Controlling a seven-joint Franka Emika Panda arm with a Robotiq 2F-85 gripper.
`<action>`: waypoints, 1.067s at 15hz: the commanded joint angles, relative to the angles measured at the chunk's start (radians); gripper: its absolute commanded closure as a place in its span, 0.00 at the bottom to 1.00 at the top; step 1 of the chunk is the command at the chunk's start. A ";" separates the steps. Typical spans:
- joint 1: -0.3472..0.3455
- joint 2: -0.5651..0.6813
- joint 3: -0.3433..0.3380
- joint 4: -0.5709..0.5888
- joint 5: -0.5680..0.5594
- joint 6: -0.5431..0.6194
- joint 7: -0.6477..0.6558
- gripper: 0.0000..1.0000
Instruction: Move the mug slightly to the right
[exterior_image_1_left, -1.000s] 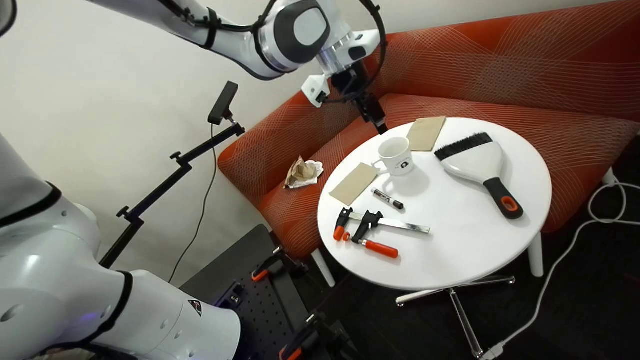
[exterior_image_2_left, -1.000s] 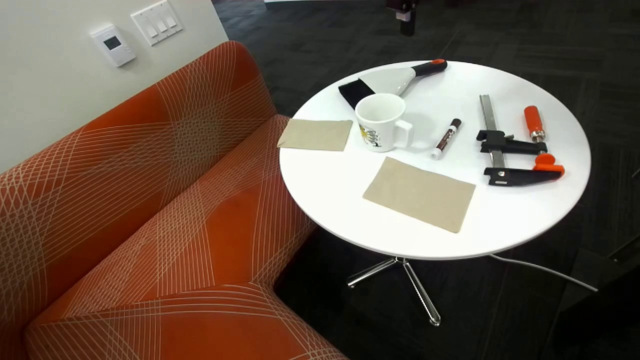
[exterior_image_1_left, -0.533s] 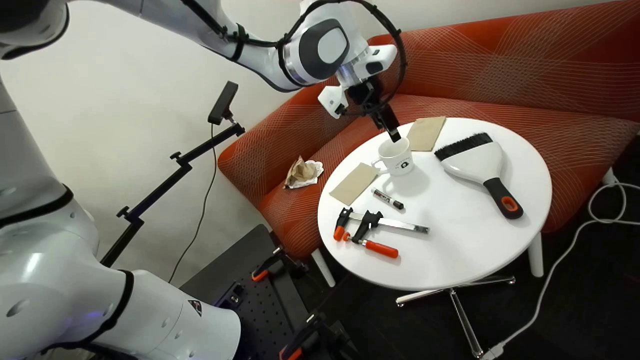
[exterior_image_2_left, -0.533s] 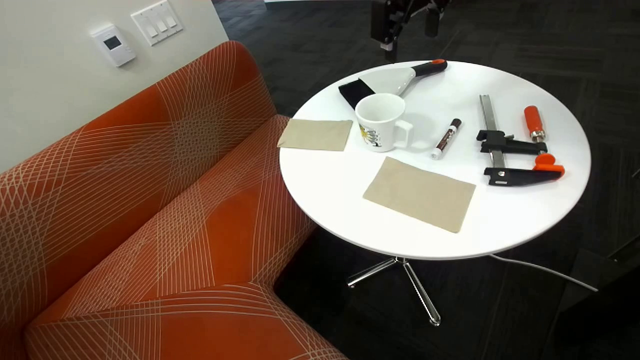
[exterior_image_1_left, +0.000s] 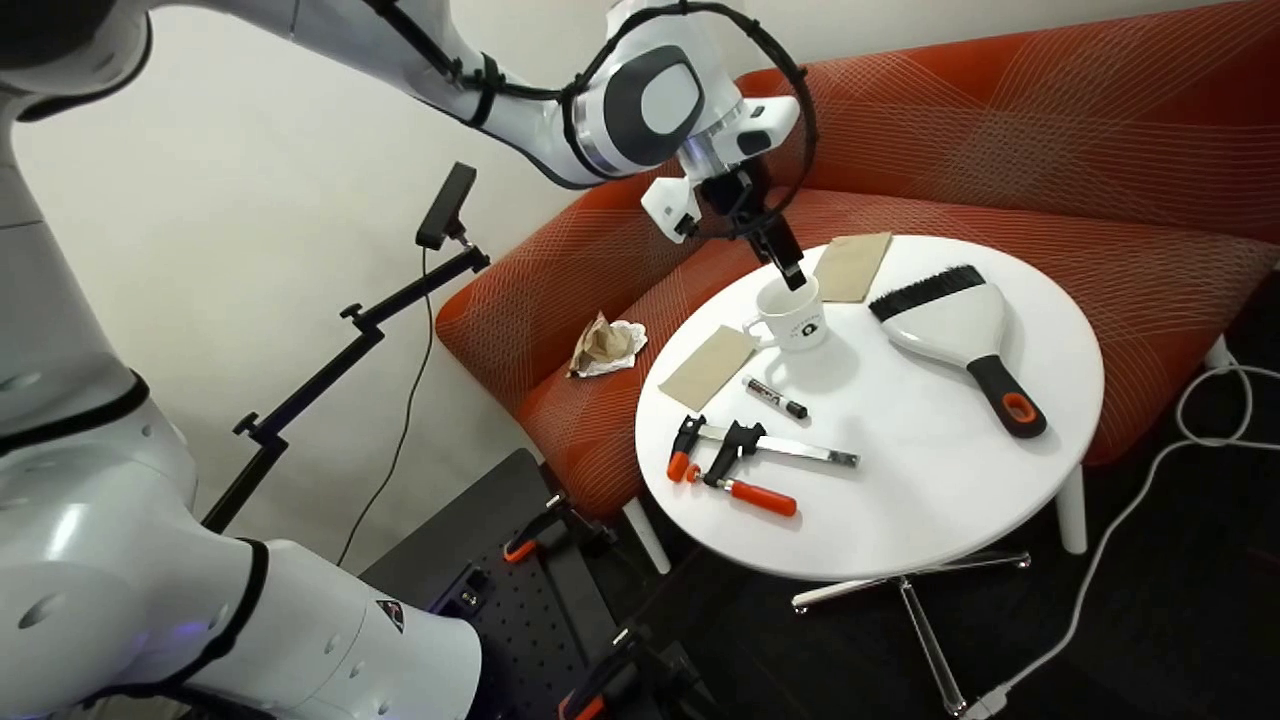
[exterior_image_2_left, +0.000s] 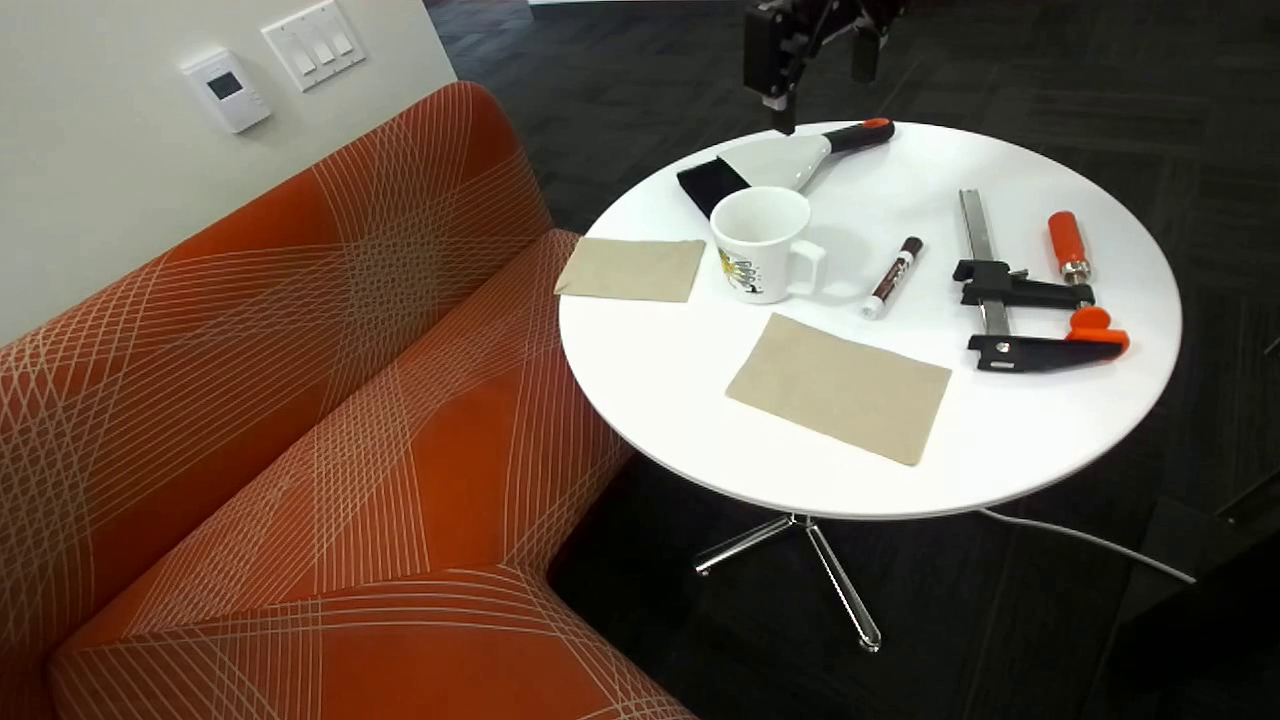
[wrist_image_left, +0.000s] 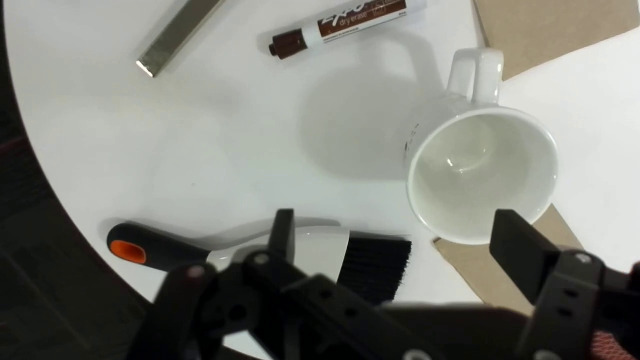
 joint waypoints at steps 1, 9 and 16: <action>0.010 0.052 -0.011 0.032 0.059 0.039 -0.041 0.00; 0.007 0.142 -0.016 0.048 0.134 0.151 -0.104 0.00; -0.011 0.206 -0.004 0.081 0.199 0.167 -0.162 0.00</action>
